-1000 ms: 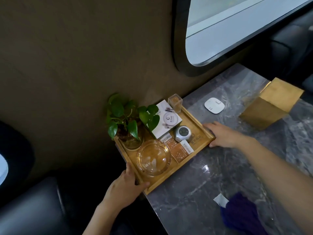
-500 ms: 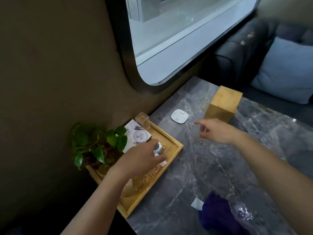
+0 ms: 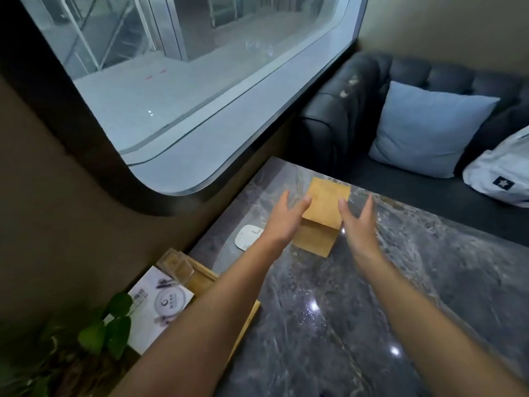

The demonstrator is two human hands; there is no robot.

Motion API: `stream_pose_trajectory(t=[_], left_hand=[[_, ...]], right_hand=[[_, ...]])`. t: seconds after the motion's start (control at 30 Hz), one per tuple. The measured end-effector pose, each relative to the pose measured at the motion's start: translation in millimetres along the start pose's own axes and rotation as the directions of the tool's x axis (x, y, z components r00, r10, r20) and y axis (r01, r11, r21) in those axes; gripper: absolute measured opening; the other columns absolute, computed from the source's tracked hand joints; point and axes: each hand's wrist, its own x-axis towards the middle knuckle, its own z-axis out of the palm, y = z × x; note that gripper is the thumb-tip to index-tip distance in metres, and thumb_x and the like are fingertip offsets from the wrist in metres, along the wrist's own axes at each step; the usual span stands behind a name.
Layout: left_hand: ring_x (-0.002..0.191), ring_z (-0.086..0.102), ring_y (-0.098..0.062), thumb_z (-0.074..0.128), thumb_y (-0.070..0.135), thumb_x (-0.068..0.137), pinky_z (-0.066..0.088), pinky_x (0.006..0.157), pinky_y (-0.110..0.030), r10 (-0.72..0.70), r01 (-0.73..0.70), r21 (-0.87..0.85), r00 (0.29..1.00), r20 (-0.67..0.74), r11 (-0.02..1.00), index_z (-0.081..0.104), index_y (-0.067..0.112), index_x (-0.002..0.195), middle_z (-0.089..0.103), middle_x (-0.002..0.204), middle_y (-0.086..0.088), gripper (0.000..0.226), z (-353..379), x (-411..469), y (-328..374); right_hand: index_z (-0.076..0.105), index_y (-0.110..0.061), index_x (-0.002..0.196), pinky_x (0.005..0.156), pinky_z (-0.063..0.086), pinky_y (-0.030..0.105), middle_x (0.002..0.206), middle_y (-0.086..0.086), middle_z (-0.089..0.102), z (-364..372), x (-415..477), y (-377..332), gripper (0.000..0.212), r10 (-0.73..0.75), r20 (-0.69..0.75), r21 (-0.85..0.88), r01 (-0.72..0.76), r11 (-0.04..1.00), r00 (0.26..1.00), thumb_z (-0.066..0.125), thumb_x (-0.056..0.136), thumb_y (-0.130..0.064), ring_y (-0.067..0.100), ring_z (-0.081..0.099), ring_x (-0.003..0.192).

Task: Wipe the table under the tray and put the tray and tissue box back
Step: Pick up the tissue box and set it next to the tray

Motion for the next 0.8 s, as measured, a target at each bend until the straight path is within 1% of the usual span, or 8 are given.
stream_pose_trajectory(t=[0.1,0.23,0.37,0.47,0.53,0.6,0.73,0.8], left_hand=[[0.138,0.030,-0.024,0.042,0.047,0.092,0.029,0.105,-0.037,-0.132,0.137,-0.073,0.989,0.072,0.988,0.017,0.018,0.147,0.024,0.155,-0.006,0.067,15,21,-9],[0.092,0.051,-0.015,0.042,0.038,0.094,0.039,0.069,-0.027,-0.192,0.206,-0.160,0.977,0.095,0.966,0.050,0.013,0.121,0.055,0.115,-0.005,0.038,28,32,-16],[0.086,0.054,-0.013,0.049,0.040,0.090,0.041,0.070,-0.026,-0.252,0.260,-0.244,0.966,0.062,0.935,0.056,0.015,0.113,0.061,0.107,-0.003,0.035,24,38,-20],[0.073,0.052,-0.011,0.052,0.034,0.090,0.043,0.064,-0.024,-0.328,0.337,-0.362,0.941,0.088,0.869,0.059,0.018,0.088,0.057,0.078,0.002,0.018,17,33,-23],[0.076,0.055,-0.016,0.054,0.037,0.088,0.047,0.070,-0.029,-0.360,0.375,-0.440,0.925,0.122,0.816,0.060,0.016,0.083,0.058,0.077,0.000,0.022,11,30,-31],[0.076,0.059,-0.021,0.051,0.037,0.089,0.050,0.074,-0.035,-0.378,0.395,-0.505,0.915,0.143,0.767,0.061,0.011,0.089,0.061,0.080,-0.004,0.028,6,25,-39],[0.059,0.062,-0.020,0.043,0.025,0.092,0.051,0.044,-0.025,-0.418,0.422,-0.527,0.898,0.134,0.738,0.060,0.007,0.089,0.059,0.074,-0.007,0.025,-7,9,-53],[0.066,0.061,-0.020,0.044,0.022,0.092,0.050,0.044,-0.024,-0.438,0.421,-0.520,0.894,0.097,0.743,0.061,0.001,0.101,0.060,0.077,-0.009,0.028,-14,1,-59]], right_hand=[[-0.010,-0.034,0.142,0.114,0.020,0.050,0.157,0.000,0.006,8,10,17,0.111,0.153,0.135,0.160,-0.174,0.972,0.979,0.046,0.060,-0.083,0.024,0.017,0.141],[0.007,-0.036,0.142,0.109,0.033,0.048,0.151,-0.002,0.025,25,13,26,0.100,0.178,0.175,0.284,-0.222,0.933,0.968,0.048,0.062,-0.081,0.020,0.035,0.133],[0.018,-0.034,0.141,0.105,0.039,0.049,0.142,0.004,0.042,33,3,20,0.101,0.138,0.144,0.269,-0.173,0.947,0.980,0.059,0.057,-0.072,0.023,0.046,0.124],[0.003,-0.028,0.145,0.114,0.018,0.052,0.153,0.005,0.024,33,-6,12,0.105,0.058,0.144,0.047,-0.065,0.997,0.988,0.059,0.065,-0.066,0.024,0.026,0.138],[-0.005,-0.023,0.145,0.116,-0.002,0.050,0.157,0.003,0.002,31,-15,6,0.100,-0.020,0.181,-0.188,0.054,0.981,0.983,0.055,0.076,-0.061,0.020,0.006,0.143],[-0.006,-0.021,0.145,0.113,-0.004,0.046,0.157,0.004,-0.007,31,-25,0,0.093,-0.090,0.230,-0.383,0.175,0.907,0.969,0.051,0.081,-0.058,0.017,-0.001,0.143],[-0.007,-0.020,0.145,0.115,-0.003,0.046,0.157,0.007,-0.008,41,-47,-2,0.086,-0.129,0.323,-0.573,0.302,0.762,0.938,0.043,0.085,-0.056,0.018,-0.003,0.143],[-0.009,-0.018,0.145,0.115,-0.003,0.047,0.157,0.009,-0.009,49,-60,1,0.083,-0.121,0.346,-0.632,0.326,0.703,0.931,0.039,0.087,-0.055,0.021,-0.004,0.143]])
